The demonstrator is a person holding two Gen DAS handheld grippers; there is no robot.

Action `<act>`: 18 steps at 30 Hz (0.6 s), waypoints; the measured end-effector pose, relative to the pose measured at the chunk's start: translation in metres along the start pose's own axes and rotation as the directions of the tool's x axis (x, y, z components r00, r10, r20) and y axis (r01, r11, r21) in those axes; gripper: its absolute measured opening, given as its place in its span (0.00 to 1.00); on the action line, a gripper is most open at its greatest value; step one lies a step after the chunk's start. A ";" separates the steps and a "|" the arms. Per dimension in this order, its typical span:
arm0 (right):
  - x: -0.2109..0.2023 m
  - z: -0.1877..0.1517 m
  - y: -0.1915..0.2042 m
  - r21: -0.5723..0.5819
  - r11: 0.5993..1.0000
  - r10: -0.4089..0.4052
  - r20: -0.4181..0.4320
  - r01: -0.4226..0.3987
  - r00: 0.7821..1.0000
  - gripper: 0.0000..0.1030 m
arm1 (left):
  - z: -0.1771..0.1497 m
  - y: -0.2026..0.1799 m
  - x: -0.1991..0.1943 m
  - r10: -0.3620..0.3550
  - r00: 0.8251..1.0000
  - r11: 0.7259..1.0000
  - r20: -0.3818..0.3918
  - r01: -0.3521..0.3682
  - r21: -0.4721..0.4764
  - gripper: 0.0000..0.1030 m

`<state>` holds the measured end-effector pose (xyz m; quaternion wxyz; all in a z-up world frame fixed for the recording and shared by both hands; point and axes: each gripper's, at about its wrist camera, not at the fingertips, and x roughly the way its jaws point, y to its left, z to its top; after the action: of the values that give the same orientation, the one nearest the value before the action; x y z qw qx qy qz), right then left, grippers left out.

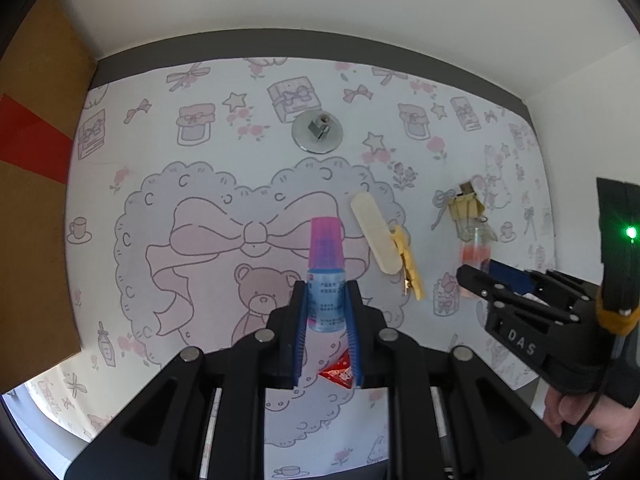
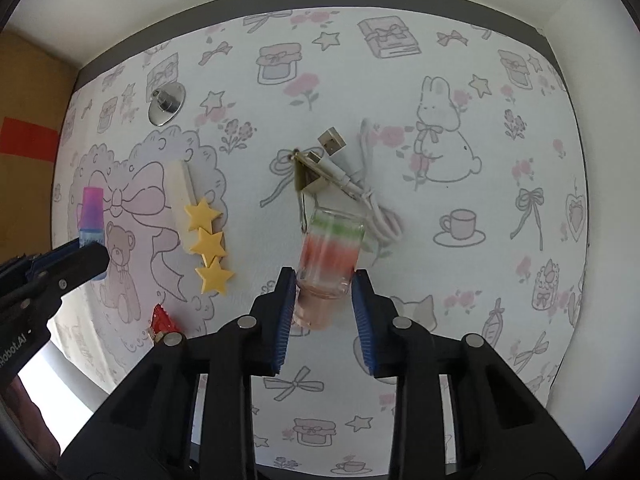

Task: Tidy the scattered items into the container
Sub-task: 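Grasp the glass jar with the right gripper while the left holds the bottle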

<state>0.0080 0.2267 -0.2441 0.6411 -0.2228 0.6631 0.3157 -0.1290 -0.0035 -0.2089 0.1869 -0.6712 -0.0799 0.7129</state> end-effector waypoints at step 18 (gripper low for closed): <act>-0.057 -0.001 0.019 -0.085 0.996 0.037 0.101 -0.029 0.994 0.28 | 0.006 -0.014 -0.026 -0.008 0.998 0.999 0.062 0.006 0.032 0.18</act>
<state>-0.0021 0.2332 -0.1854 0.6590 -0.2220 0.6192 0.3647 -0.1316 0.0003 -0.1791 0.1974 -0.6455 -0.0764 0.7338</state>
